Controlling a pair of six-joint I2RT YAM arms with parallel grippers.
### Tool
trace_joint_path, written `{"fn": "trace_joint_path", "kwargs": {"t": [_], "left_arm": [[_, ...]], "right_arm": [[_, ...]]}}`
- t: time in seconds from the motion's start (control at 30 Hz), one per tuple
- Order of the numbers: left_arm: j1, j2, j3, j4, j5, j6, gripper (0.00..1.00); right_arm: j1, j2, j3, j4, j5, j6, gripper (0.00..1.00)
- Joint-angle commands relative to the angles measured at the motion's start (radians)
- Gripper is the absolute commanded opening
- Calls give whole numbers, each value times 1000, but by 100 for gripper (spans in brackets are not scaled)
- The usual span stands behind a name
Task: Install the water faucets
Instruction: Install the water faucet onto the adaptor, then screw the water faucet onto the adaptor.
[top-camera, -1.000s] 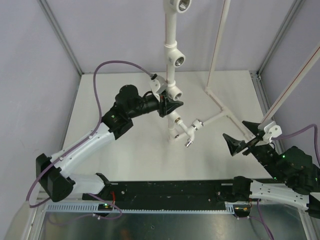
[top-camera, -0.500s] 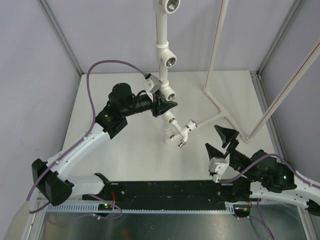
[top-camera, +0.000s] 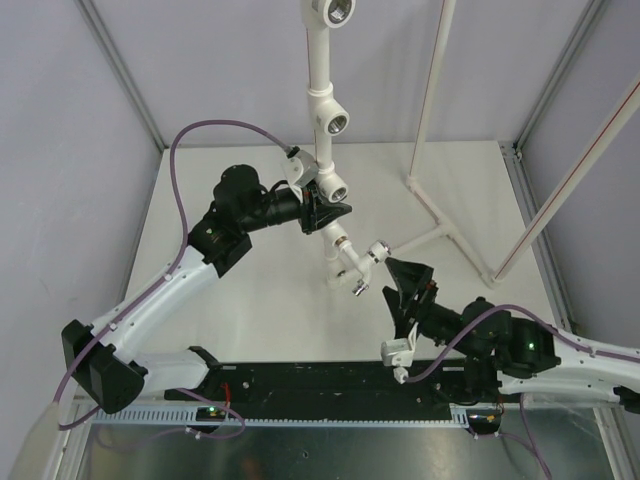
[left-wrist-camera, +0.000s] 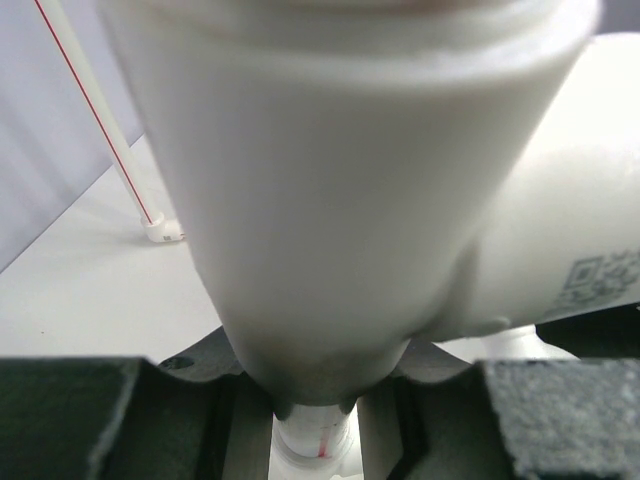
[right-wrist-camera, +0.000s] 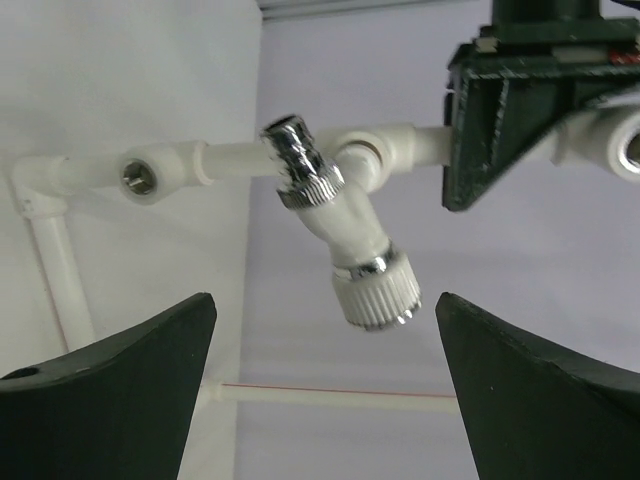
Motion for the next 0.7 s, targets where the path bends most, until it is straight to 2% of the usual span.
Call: {"fn": "trace_joint_path", "kwargs": {"t": [0.0, 0.4, 0.67], "left_arm": [[19, -22, -18, -96, 22, -43, 0], [18, -34, -28, -96, 40, -41, 0], [20, -38, -36, -87, 50, -41, 0]], "right_arm": [[11, 54, 62, 42, -14, -137, 99], [-8, 176, 113, 68, -43, -166, 99], [-92, 253, 126, 73, -109, -194, 99]]}}
